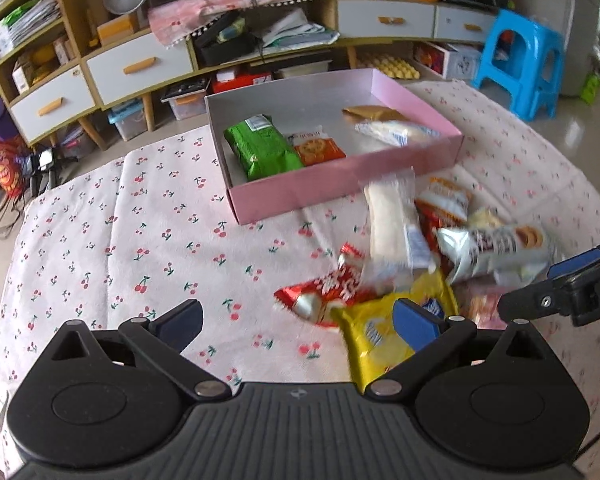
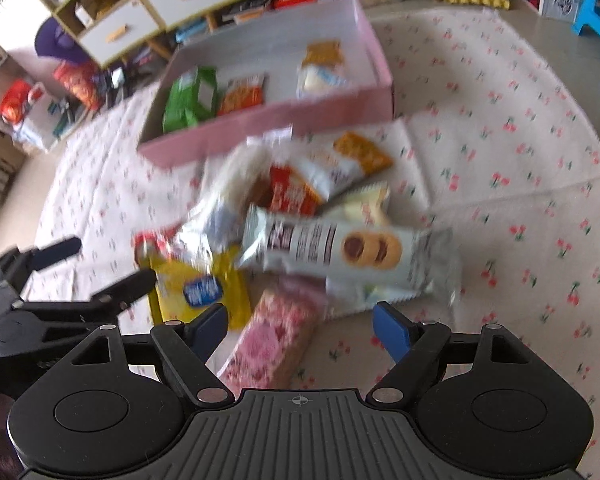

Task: Organize snacks
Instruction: 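Move both tools back over the remaining snack pile, then grasp the pink bar with the right tool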

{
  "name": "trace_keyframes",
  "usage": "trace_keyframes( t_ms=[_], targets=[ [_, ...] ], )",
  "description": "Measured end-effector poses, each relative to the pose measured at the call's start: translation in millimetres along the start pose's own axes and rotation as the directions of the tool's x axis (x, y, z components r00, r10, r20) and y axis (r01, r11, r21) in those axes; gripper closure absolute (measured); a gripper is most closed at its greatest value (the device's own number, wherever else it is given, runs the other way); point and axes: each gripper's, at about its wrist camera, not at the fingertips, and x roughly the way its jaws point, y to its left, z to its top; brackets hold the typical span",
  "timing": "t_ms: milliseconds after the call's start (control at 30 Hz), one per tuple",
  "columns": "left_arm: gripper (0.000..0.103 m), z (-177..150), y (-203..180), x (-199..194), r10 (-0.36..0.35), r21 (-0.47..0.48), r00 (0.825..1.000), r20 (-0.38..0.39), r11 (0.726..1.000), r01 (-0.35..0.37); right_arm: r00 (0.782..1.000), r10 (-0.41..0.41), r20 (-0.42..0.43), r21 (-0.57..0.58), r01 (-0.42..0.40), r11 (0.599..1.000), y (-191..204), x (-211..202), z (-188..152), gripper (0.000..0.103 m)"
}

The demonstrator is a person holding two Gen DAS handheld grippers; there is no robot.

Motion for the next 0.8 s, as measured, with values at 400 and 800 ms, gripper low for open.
trace_keyframes(
  t_ms=[400, 800],
  targets=[
    [0.003, -18, -8, -6, -0.050, 0.205, 0.997, 0.059, 0.978, 0.037, 0.996, 0.017, -0.084, 0.000, -0.017, 1.000, 11, 23, -10, 0.023],
    [0.027, -23, -32, -8, -0.183, 0.345, 0.982, 0.049, 0.926, 0.155, 0.997, 0.004, -0.080, -0.081, -0.011, 0.997, 3, 14, -17, 0.064]
  ],
)
